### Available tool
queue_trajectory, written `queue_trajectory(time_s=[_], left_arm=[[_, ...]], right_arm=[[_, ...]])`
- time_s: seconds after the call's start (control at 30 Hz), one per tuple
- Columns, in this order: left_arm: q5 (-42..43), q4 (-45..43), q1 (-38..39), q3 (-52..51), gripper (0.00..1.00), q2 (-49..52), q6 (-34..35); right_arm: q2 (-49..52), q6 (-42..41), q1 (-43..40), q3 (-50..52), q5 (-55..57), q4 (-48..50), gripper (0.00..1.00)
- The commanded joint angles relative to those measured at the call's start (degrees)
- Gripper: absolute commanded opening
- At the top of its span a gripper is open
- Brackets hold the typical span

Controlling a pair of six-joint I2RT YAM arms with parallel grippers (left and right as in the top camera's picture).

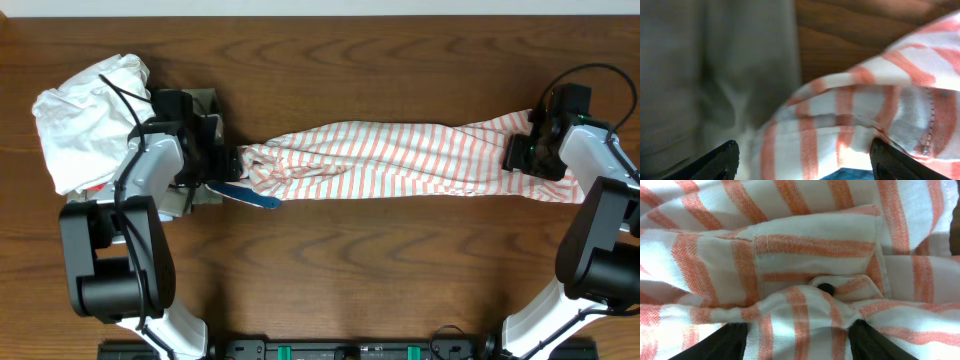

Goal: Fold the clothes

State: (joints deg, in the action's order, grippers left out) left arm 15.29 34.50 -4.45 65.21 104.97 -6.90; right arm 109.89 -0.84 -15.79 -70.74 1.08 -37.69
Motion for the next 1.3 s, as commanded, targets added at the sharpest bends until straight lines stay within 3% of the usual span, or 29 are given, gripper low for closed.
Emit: queue_trajectory(time_s=[0.0, 0.57, 0.6, 0.63, 0.67, 0.73, 0.8, 1.07, 1.27], left_arm=[[7.5, -0.2, -0.1, -0.7, 0.84, 0.8, -4.0], [8.3, -2.7, -0.1, -0.8, 0.86, 3.0, -4.0], [8.3, -2.7, -0.1, -0.8, 0.84, 3.0, -4.0], [8.3, -2.7, -0.1, -0.8, 0.74, 3.0, -4.0], [8.3, -2.7, -0.1, -0.8, 0.61, 3.0, -4.0], [8.3, -2.7, -0.1, -0.8, 0.25, 3.0, -4.0], [8.3, -2.4, -0.1, -0.8, 0.09, 3.0, -4.0], [8.4, 0.8, -0.1, 0.0, 0.06, 1.1, -3.2], [8.5, 2.8, -0.4, 1.0, 0.06, -6.7, -1.6]], right_arm=[[-0.3, -0.8, -0.4, 0.4, 0.8, -0.1, 0.64], [-0.4, -0.8, -0.4, 0.4, 0.8, -0.5, 0.64], [-0.3, -0.8, -0.4, 0.4, 0.8, -0.5, 0.64], [-0.3, -0.8, -0.4, 0.4, 0.8, -0.5, 0.64], [-0.3, -0.8, -0.4, 0.4, 0.8, -0.5, 0.64], [-0.3, -0.8, -0.4, 0.4, 0.8, -0.5, 0.64], [-0.3, -0.8, -0.4, 0.4, 0.8, -0.5, 0.64], [-0.3, -0.8, -0.4, 0.4, 0.8, -0.6, 0.64], [-0.3, -0.8, -0.4, 0.4, 0.8, -1.0, 0.64]])
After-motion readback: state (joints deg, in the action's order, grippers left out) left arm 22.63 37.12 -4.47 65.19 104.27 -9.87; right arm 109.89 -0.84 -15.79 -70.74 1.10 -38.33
